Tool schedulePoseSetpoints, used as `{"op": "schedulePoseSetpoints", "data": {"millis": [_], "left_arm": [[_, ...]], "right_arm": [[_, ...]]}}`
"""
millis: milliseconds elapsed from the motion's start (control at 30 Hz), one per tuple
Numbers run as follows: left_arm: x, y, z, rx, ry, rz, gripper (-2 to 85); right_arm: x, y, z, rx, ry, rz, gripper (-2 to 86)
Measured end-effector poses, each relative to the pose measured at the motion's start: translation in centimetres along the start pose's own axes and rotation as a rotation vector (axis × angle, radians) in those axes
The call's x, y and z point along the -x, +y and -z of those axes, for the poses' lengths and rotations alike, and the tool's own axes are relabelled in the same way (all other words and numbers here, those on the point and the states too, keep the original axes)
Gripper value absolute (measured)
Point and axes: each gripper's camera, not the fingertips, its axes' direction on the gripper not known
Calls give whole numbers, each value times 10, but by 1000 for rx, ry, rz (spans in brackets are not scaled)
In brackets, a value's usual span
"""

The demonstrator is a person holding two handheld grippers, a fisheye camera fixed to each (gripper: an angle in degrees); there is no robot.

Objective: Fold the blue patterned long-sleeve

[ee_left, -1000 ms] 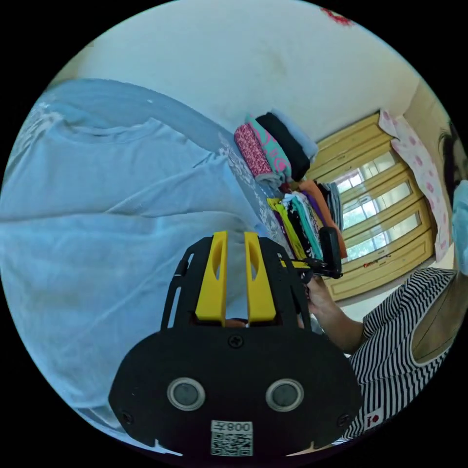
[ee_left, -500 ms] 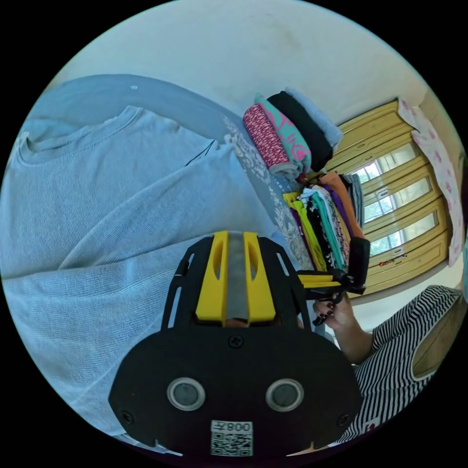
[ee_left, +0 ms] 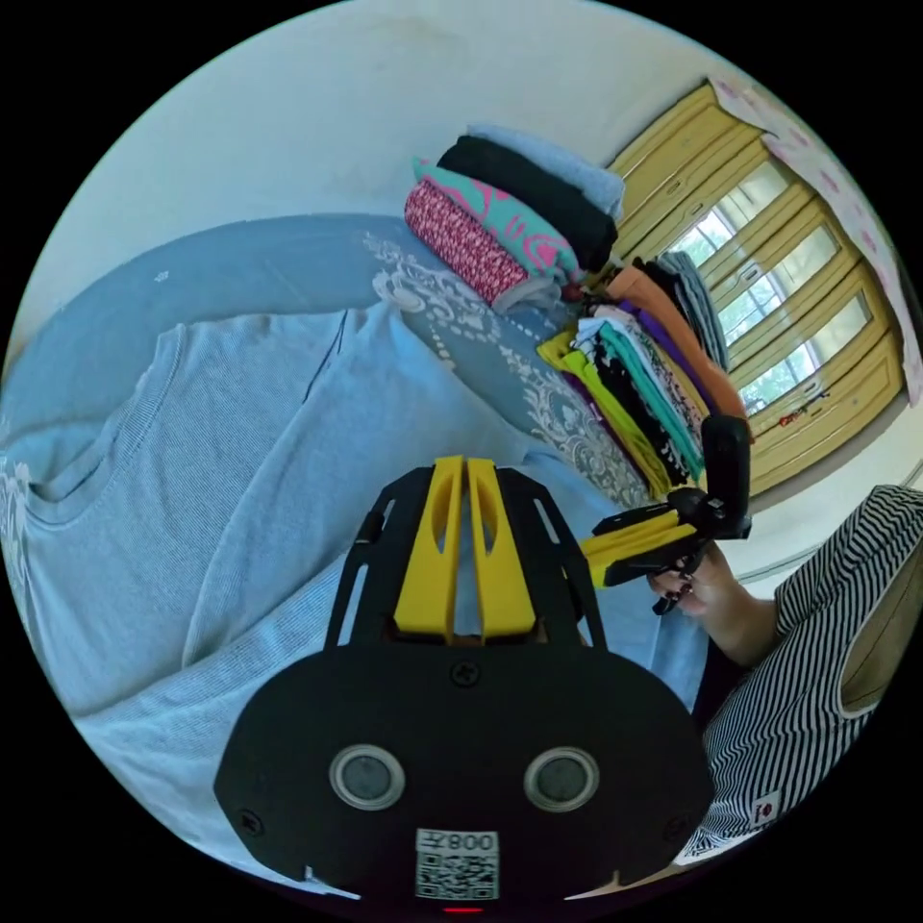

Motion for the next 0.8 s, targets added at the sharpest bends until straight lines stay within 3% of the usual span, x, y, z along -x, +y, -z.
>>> {"op": "schedulePoseSetpoints", "data": {"millis": [100,200,333,467,567,633,800], "left_arm": [[4,1,-9,-25,-21,46,10],[10,8,-36,75,-15,100,16],[-2,34,-6,-77,14,103,23],[-4,78,10,-139,-76,171,20],[10,103,-20,17,-72,251,10],[11,118,-15,-42,-41,291,7],[-4,159,-14,-74,-146,274,3]], "right_arm": [[-13,10,-3,-13,35,-20,16],[-40,22,-22,56,-4,-92,14],[-42,47,-6,2,38,-93,9],[-26,57,4,-39,111,-24,4],[-11,56,-18,22,154,61,2],[-6,58,-50,137,260,109,1],[1,82,-57,105,314,176,2]]}}
